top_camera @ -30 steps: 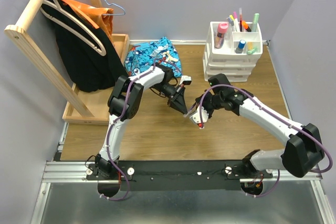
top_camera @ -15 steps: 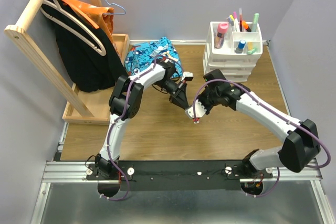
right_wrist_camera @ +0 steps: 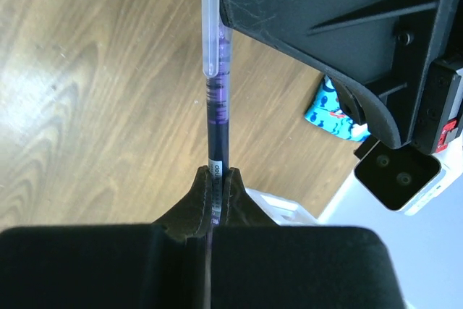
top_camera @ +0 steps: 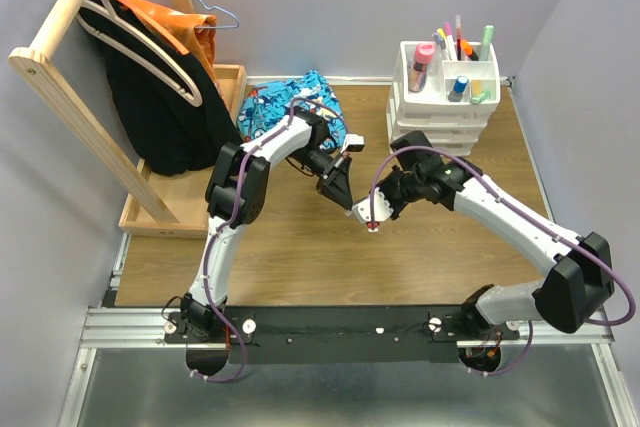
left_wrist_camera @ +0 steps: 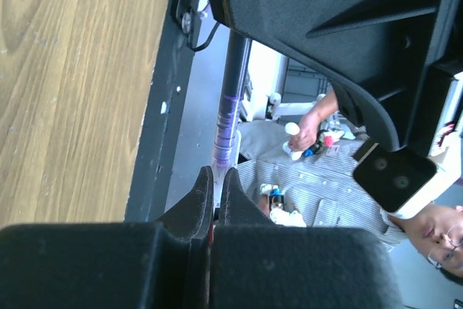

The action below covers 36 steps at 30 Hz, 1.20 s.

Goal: Sort the stationery into containers
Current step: Close the pen cap on the pen.

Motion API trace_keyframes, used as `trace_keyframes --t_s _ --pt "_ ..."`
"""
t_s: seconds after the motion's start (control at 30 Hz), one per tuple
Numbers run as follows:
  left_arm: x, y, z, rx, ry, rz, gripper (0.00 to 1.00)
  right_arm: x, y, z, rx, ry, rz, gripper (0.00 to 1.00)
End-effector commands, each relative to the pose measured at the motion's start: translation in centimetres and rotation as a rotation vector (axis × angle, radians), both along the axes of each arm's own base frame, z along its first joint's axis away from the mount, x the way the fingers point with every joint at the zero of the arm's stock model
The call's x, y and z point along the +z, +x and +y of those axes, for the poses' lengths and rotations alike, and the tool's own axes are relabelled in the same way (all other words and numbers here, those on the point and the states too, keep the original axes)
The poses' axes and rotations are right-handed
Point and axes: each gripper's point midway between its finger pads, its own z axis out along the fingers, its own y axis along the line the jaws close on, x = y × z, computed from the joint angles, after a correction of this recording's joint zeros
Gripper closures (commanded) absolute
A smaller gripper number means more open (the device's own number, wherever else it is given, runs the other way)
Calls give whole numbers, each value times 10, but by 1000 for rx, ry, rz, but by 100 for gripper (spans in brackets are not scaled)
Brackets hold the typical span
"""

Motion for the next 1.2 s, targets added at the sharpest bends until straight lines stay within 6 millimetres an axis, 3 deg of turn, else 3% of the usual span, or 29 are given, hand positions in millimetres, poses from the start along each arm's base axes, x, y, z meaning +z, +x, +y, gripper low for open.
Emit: trace_keyframes --t_s 0.0,0.23,0.6,0.9,1.03,1.17 --pt "-8 16 -3 -14 -47 -165 100 38 -61 63 203 284 215 99" --pt "-1 10 1 -26 -28 -194 100 22 -60 52 170 219 223 99" --pt "27 -14 29 -33 -36 -217 100 20 -50 37 37 226 173 99" --pt "62 -30 62 33 -44 -282 100 34 -47 40 -46 355 198 99" --pt "76 -35 79 98 -35 -266 100 44 -35 47 -61 434 129 99" --pt "85 -42 86 109 -28 -294 78 47 -27 48 -45 438 59 100"
